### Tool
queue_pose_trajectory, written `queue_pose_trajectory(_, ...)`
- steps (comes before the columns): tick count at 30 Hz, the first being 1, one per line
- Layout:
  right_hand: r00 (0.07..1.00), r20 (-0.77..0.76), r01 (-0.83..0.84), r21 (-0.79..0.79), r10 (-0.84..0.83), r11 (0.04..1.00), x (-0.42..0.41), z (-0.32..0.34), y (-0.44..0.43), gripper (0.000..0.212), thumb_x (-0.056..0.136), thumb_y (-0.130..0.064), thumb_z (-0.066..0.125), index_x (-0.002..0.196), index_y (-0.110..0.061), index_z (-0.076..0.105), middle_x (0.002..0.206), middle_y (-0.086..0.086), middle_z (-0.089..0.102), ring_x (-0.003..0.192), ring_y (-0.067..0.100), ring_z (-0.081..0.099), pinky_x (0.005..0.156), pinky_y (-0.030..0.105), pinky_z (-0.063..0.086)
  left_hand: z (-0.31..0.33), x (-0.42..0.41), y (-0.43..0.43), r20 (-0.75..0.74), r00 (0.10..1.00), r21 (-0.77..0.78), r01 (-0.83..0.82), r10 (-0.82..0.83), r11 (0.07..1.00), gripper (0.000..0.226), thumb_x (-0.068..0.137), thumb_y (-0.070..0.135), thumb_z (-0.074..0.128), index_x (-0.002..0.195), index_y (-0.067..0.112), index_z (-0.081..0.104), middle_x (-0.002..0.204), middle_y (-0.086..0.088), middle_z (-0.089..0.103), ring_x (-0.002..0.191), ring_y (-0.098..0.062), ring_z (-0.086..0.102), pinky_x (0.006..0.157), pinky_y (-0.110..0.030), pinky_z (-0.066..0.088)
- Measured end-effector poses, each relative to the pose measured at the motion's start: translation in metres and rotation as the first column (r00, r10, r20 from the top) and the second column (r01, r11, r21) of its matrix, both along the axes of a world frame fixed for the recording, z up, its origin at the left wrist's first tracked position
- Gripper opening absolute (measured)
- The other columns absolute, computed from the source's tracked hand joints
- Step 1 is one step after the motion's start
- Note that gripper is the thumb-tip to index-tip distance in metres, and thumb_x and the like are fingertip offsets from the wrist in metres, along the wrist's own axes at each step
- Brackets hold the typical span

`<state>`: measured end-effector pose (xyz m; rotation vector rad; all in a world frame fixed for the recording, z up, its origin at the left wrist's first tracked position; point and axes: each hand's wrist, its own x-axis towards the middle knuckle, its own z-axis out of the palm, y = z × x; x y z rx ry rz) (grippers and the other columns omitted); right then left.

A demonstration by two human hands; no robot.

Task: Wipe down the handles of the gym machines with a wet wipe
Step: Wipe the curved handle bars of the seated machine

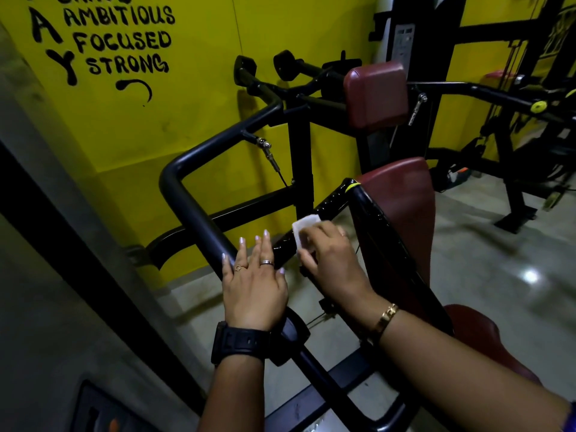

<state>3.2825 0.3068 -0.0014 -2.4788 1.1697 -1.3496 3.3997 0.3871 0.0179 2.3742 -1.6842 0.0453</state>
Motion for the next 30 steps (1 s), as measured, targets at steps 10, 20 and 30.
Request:
queue_pose_trajectory(10,0.998,-0.042,-0.051,-0.077,0.048,0.996,0.004,0.009,-0.009,0.011,0.073,-0.004,0.062,0.084,-0.004,0.065,0.091,0.012,0.063,0.083,0.030,0.053,0.072,0.036,0.048,0.001,0.000,0.000,-0.011,1.000,-0.018,-0.002,0.002,1.000,0.067,0.104,0.038,0.027,0.153,0.023,-0.016,0.164,0.004,-0.001,0.150,-0.019,-0.011,0.119,-0.044,-0.008)
queue_pose_trajectory(20,0.982,-0.132,-0.150,-0.086,0.138,0.985,0.020,0.004,-0.002,0.016,0.087,-0.016,0.051,0.080,-0.010,0.063,0.090,0.006,0.061,0.082,0.030,0.052,0.070,0.036,0.045,0.000,-0.001,0.000,-0.025,1.000,-0.034,-0.008,0.008,0.999,0.068,0.103,0.037,0.029,0.154,0.024,-0.014,0.164,0.005,0.000,0.150,-0.019,-0.009,0.119,-0.044,-0.008)
queue_pose_trajectory(30,0.998,-0.015,-0.057,-0.024,0.056,0.998,0.011,0.000,0.009,0.014,0.076,0.000,0.067,0.088,-0.005,0.063,0.101,0.013,0.061,0.085,0.034,0.055,0.075,0.037,0.049,0.000,0.000,-0.001,-0.023,1.000,-0.018,-0.002,0.002,1.000,0.068,0.103,0.037,0.028,0.153,0.024,-0.016,0.164,0.005,-0.002,0.150,-0.019,-0.011,0.120,-0.044,-0.008)
